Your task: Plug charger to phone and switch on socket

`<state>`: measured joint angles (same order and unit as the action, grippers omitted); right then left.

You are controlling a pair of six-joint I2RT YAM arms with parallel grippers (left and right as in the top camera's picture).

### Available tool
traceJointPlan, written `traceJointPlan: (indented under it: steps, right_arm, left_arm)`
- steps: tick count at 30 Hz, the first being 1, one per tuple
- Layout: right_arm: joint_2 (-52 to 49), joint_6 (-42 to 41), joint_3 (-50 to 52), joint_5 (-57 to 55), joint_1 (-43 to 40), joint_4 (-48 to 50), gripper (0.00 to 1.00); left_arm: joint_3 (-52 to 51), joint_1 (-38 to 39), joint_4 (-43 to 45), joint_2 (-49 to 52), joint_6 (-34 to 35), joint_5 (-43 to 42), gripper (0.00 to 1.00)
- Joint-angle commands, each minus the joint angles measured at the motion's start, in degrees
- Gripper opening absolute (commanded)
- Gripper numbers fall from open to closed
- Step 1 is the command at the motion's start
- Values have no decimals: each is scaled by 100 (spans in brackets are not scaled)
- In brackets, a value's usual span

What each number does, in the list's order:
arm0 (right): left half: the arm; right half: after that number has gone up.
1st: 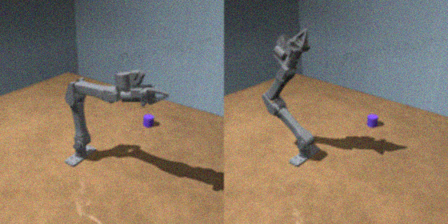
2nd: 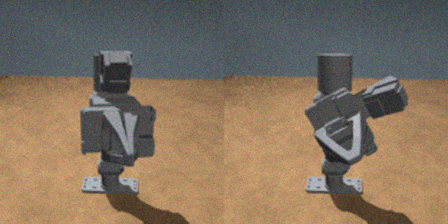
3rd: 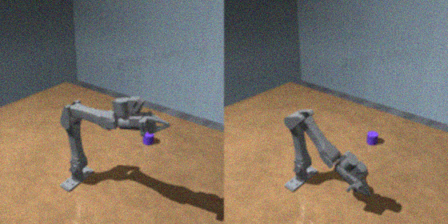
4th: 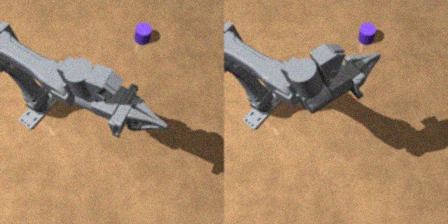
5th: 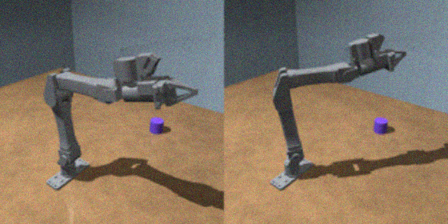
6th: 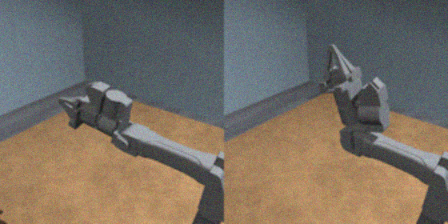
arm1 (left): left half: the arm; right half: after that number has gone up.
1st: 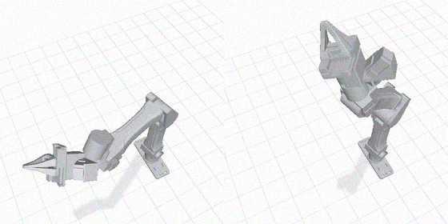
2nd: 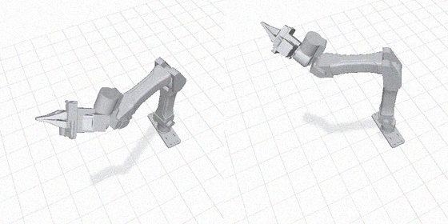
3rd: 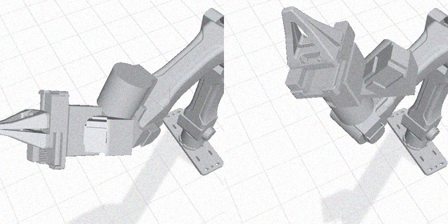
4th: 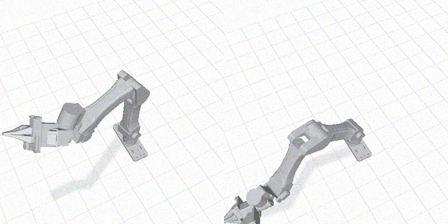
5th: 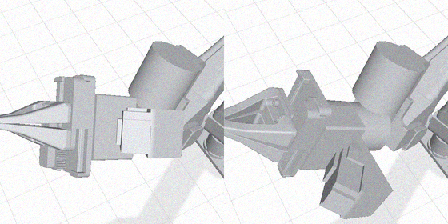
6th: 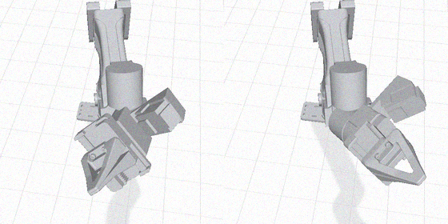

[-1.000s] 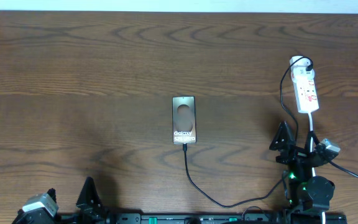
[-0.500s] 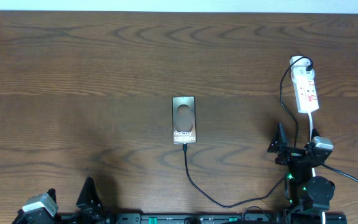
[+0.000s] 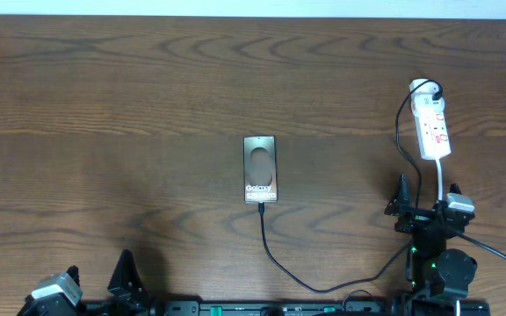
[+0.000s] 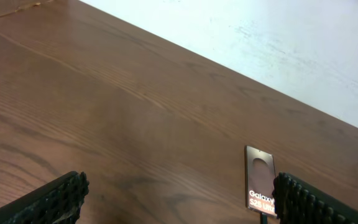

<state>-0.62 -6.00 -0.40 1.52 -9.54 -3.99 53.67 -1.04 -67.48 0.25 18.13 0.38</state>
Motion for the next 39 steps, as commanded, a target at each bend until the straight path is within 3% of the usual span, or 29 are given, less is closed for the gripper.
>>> traceJointPlan:
  steps: [1, 8, 16, 39]
  right_arm:
    - [33, 96, 11, 11, -55, -24, 99]
    - [33, 116, 11, -4, -35, -31, 99]
    - [33, 975, 11, -7, 380, -31, 99]
    - [31, 992, 9, -4, 557, -28, 99]
  left_arm:
    - [46, -13, 15, 11, -28, 52, 97]
    - [46, -13, 15, 11, -28, 52, 97]
    - [46, -13, 15, 11, -28, 52, 97]
    - [46, -13, 15, 11, -28, 52, 97]
